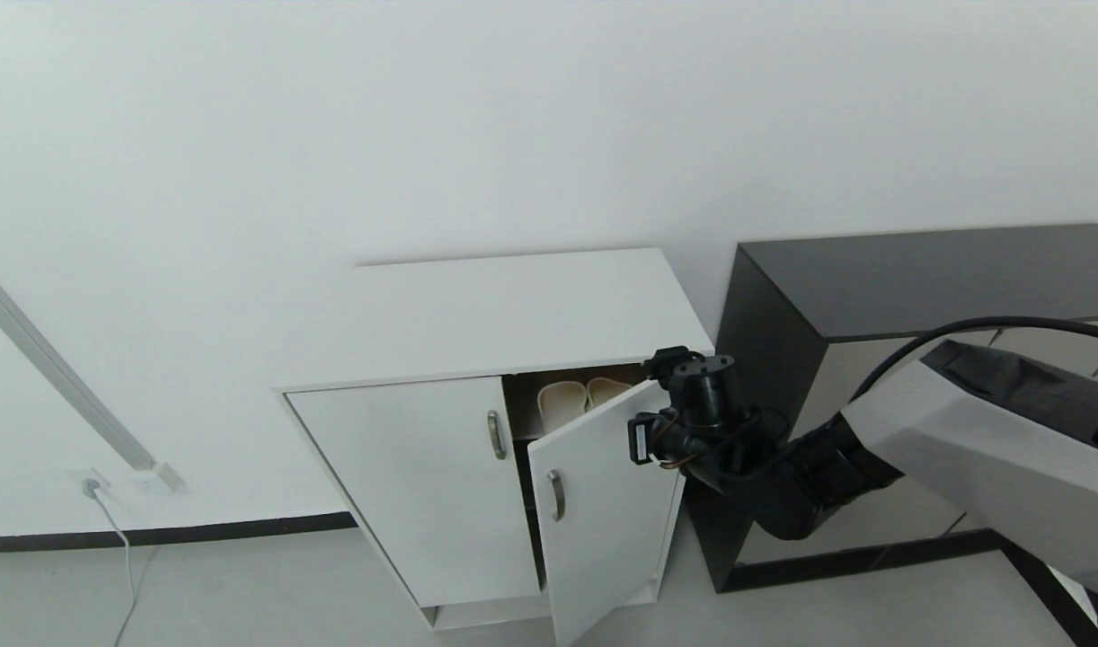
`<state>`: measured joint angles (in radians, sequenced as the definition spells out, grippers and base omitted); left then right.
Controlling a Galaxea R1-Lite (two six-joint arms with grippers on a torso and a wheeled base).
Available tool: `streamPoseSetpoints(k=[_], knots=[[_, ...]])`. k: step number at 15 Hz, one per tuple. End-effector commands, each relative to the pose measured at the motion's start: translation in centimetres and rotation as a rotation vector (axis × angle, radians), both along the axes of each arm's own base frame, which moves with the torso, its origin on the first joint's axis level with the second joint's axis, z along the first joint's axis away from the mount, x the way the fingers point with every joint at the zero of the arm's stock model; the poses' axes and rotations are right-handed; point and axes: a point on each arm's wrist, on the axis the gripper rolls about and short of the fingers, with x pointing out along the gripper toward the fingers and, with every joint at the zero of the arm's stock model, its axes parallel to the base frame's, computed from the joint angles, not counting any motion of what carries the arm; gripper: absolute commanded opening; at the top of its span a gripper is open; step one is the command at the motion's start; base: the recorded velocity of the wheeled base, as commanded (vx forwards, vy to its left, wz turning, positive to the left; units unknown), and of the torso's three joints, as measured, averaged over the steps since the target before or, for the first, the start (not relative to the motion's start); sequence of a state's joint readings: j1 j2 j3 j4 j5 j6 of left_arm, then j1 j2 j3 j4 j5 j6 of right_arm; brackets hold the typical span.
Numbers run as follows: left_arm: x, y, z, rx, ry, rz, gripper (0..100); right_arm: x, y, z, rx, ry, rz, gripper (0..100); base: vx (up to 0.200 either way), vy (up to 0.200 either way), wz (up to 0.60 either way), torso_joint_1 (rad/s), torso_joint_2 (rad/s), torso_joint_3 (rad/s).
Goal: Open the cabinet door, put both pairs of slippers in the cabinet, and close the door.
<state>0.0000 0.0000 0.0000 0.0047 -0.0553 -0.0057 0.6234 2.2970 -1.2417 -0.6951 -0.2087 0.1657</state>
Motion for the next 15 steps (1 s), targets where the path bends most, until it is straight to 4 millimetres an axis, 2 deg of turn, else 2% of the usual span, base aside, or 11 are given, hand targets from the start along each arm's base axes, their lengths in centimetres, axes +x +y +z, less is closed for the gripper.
streamPoseSetpoints(k=[1,9,15], knots=[[0.0,0.0,0.0,0.000,0.000,0.000,0,0.7,0.1,-0.4,0.002,-0.002,-0.007,0,0.000,0.000,0.00,0.000,0.00,0.000],[0.0,0.0,0.0,0.000,0.000,0.000,0,3.7,0.0,-1.6,0.018,-0.026,-0.045,0,0.000,0.000,0.00,0.000,0.00,0.000],[0.0,0.0,0.0,0.000,-0.002,0.000,0,4.9,-0.1,-0.8,0.015,-0.021,-0.059,0,0.000,0.000,0.00,0.000,0.00,0.000]])
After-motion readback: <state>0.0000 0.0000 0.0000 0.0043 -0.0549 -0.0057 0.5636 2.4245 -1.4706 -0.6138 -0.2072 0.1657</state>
